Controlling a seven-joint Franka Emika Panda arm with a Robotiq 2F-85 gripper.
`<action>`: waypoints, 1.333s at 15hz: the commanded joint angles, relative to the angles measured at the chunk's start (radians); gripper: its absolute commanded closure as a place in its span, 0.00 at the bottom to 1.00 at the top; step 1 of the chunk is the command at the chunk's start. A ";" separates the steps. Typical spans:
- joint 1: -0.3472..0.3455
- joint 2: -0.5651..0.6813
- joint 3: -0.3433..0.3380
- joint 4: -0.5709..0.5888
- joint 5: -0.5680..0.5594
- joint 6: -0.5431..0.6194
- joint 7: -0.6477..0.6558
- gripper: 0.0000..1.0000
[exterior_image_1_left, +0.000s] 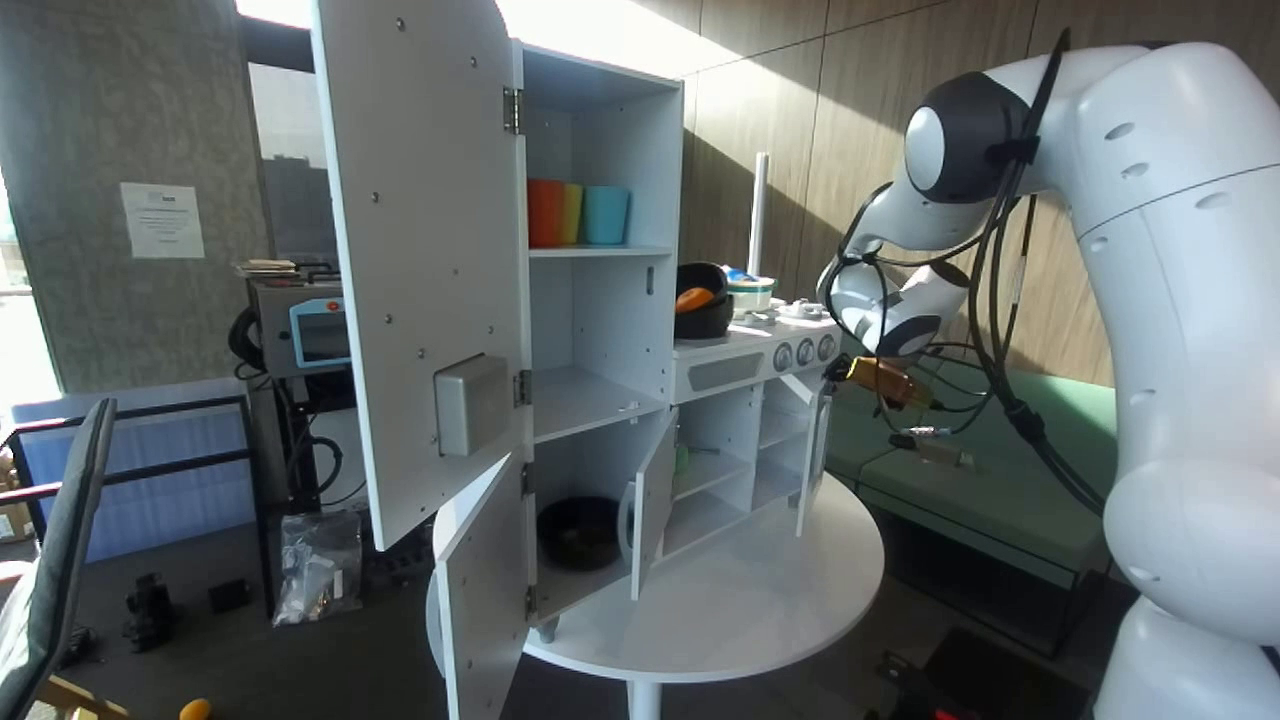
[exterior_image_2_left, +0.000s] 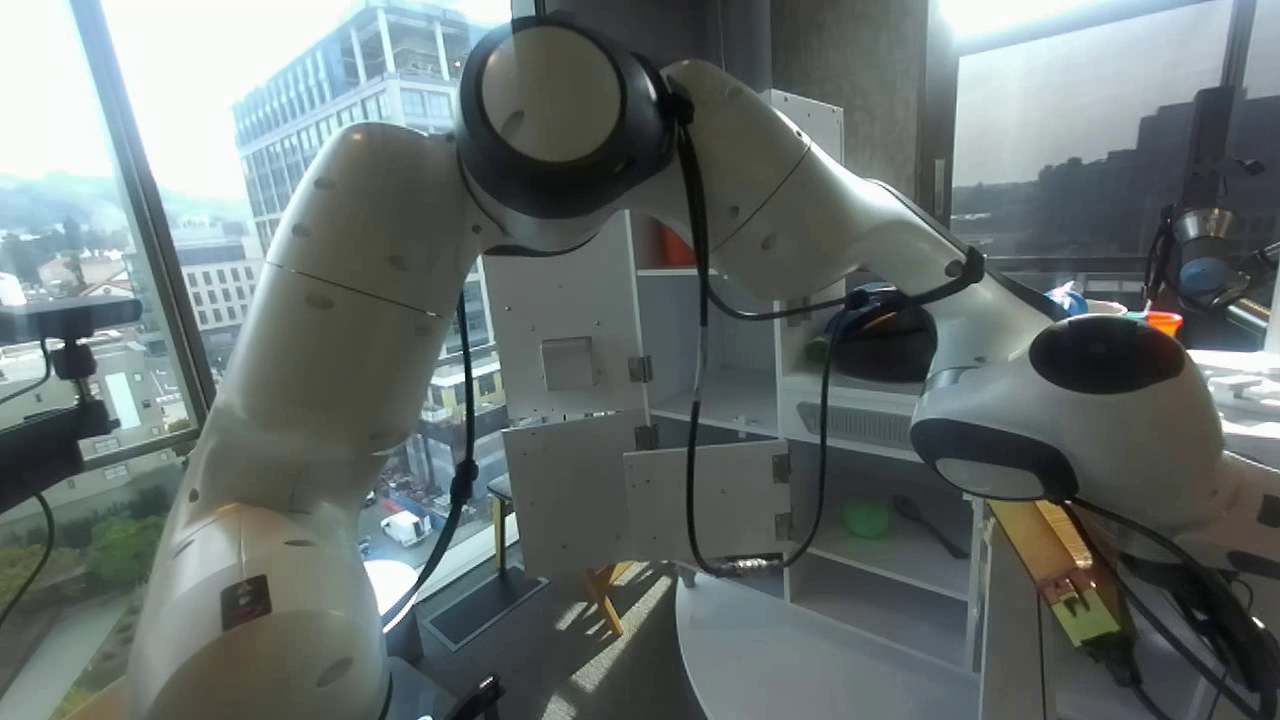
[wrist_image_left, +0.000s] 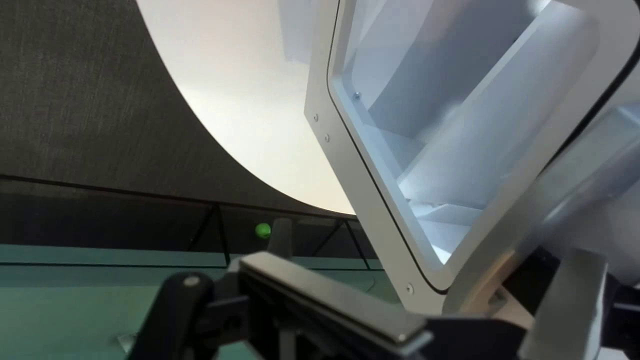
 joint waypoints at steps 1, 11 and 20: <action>-0.012 -0.032 -0.018 -0.015 0.014 0.024 -0.041 0.00; -0.021 -0.230 -0.048 -0.104 0.046 -0.015 -0.254 0.00; 0.073 -0.392 0.025 -0.323 0.085 0.068 -0.573 0.00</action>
